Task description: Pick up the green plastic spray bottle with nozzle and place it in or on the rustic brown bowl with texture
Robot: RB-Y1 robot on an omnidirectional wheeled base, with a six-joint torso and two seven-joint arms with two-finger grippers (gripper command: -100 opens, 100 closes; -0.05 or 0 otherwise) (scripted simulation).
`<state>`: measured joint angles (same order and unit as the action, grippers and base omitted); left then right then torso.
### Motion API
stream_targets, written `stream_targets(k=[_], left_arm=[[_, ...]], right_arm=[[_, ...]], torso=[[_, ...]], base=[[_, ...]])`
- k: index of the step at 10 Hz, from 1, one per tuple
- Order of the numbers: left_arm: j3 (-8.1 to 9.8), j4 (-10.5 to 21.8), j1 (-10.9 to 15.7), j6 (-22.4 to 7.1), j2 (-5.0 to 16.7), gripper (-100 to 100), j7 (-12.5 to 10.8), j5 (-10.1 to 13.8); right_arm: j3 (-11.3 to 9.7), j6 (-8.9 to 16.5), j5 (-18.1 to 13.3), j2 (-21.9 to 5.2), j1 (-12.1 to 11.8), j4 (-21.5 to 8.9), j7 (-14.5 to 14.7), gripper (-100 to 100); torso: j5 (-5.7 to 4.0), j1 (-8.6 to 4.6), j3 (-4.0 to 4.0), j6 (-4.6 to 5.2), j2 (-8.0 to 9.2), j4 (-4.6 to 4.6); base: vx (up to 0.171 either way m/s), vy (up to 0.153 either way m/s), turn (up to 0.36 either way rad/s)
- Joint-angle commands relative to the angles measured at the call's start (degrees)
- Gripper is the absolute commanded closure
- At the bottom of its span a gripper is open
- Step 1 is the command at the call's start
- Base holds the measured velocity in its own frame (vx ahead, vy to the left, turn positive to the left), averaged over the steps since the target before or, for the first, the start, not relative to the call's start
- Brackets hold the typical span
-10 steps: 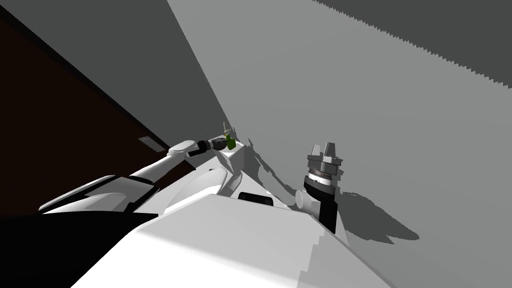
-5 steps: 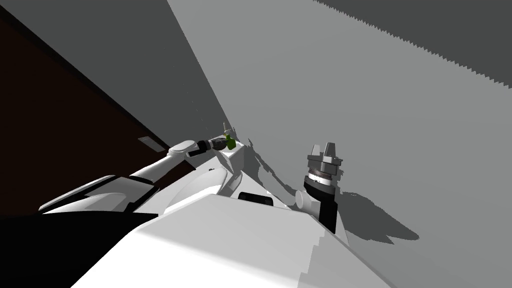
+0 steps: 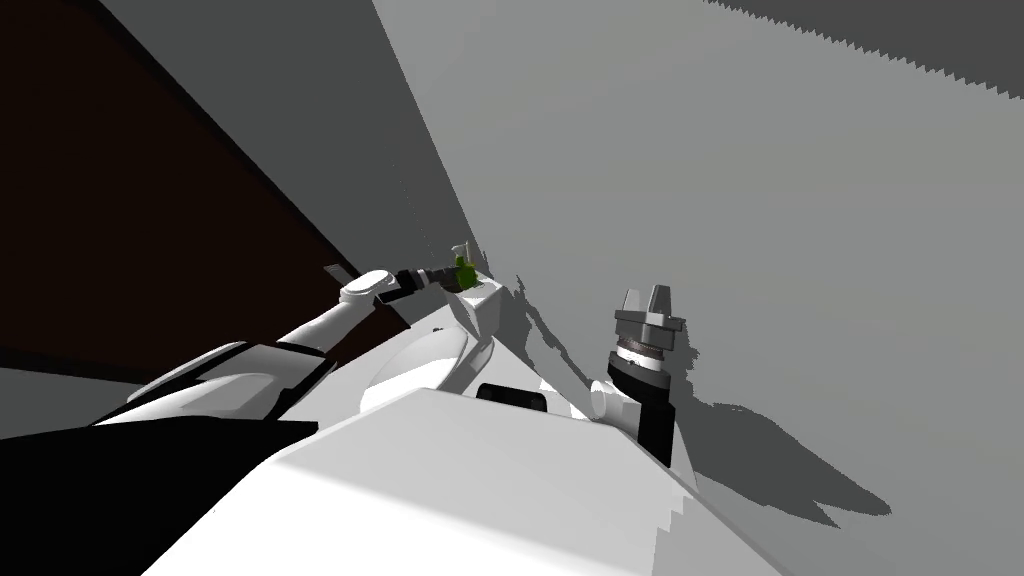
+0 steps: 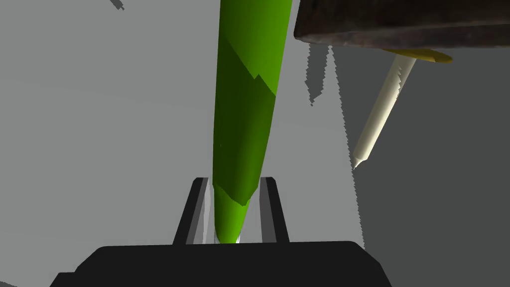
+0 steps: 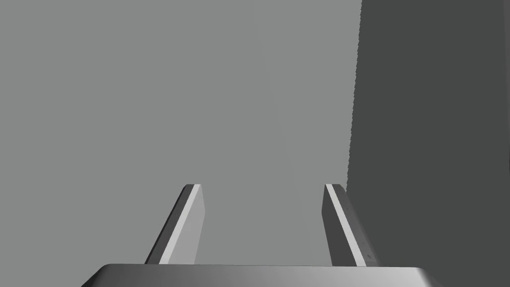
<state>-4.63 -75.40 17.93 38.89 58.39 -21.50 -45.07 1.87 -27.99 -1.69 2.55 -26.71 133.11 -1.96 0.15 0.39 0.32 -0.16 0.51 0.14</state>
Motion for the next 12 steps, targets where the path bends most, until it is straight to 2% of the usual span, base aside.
stream_targets(k=[1,3,7,8,9,12], left_arm=[[0.90,-1.35,0.41,-0.22,0.43,100,-1.73,0.58],[2.05,-2.50,1.06,-0.28,2.14,100,-2.81,1.21],[2.30,-4.11,-0.42,-1.49,6.63,100,-0.95,1.50],[2.33,-4.24,-0.33,-1.39,6.03,100,-1.67,1.48],[2.38,-4.29,-0.38,-1.51,6.18,-100,-1.56,1.50],[2.38,-4.27,-0.38,-1.51,6.17,-100,-1.57,1.50]], right_arm=[[0.00,0.00,0.00,0.00,0.00,0.00,0.00,0],[0.00,0.00,0.00,0.00,0.00,0.00,0.00,0],[0.00,0.00,0.00,-0.01,-0.01,0.01,0.00,0],[0.00,0.00,0.00,-0.01,-0.01,0.00,0.00,0],[0.00,0.00,0.00,0.00,-0.01,0.00,0.00,0],[-0.01,0.00,0.00,0.01,-0.01,0.00,0.00,0]], torso=[[0.00,0.00,0.00,0.00,0.00,0.00],[-0.05,-0.17,-0.15,0.10,-0.28,-0.04],[0.04,0.16,-0.45,0.11,-0.74,-0.19],[0.04,0.19,-0.42,0.09,-0.71,-0.17],[0.02,-0.04,-0.38,0.10,-0.62,-0.17],[-0.07,-0.35,-0.28,0.11,-0.46,-0.12]], base=[[-0.035,0.047,0.064],[0.036,0.061,-0.025],[0.079,0.121,-0.090],[0.032,0.061,-0.017],[0.006,0.012,0.002],[0.001,0.002,0.000]])
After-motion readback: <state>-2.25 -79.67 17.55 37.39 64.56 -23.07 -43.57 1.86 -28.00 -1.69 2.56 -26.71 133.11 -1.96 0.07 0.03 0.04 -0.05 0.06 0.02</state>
